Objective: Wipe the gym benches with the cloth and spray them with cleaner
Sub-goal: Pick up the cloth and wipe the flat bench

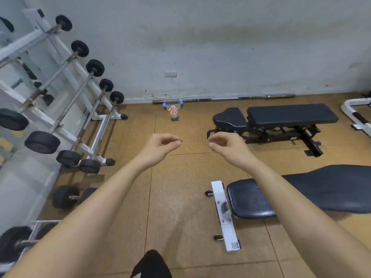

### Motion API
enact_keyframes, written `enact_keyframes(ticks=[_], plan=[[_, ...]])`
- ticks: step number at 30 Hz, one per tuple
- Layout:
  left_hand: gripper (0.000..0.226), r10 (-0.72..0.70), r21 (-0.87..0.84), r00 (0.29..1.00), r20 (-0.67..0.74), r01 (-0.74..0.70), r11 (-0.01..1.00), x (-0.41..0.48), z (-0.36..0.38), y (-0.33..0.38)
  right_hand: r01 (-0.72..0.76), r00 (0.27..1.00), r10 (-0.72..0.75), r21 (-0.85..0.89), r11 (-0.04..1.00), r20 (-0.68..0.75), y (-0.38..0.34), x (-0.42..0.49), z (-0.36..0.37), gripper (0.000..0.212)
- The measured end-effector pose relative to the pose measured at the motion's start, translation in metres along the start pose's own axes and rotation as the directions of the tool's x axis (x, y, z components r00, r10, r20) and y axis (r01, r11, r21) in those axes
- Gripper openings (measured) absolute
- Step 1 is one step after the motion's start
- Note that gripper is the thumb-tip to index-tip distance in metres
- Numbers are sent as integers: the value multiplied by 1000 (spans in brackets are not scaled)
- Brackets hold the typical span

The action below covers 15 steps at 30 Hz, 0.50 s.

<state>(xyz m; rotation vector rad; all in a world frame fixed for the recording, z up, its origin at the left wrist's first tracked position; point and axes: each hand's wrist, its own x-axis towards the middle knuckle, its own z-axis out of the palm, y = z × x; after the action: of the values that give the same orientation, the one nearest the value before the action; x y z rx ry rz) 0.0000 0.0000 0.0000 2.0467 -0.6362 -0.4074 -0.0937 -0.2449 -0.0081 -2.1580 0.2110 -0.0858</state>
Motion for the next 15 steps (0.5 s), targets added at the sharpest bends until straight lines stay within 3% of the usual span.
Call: enact_keyframes(ticks=[7, 15], plan=[[21, -165, -137, 986, -38, 158, 978, 43, 20, -75, -129, 984, 129, -6, 992, 123, 48, 66, 46, 26], [12, -335, -264, 942, 9, 325, 908, 159, -6, -174, -289, 946, 281, 23, 957, 163, 84, 200, 88, 24]])
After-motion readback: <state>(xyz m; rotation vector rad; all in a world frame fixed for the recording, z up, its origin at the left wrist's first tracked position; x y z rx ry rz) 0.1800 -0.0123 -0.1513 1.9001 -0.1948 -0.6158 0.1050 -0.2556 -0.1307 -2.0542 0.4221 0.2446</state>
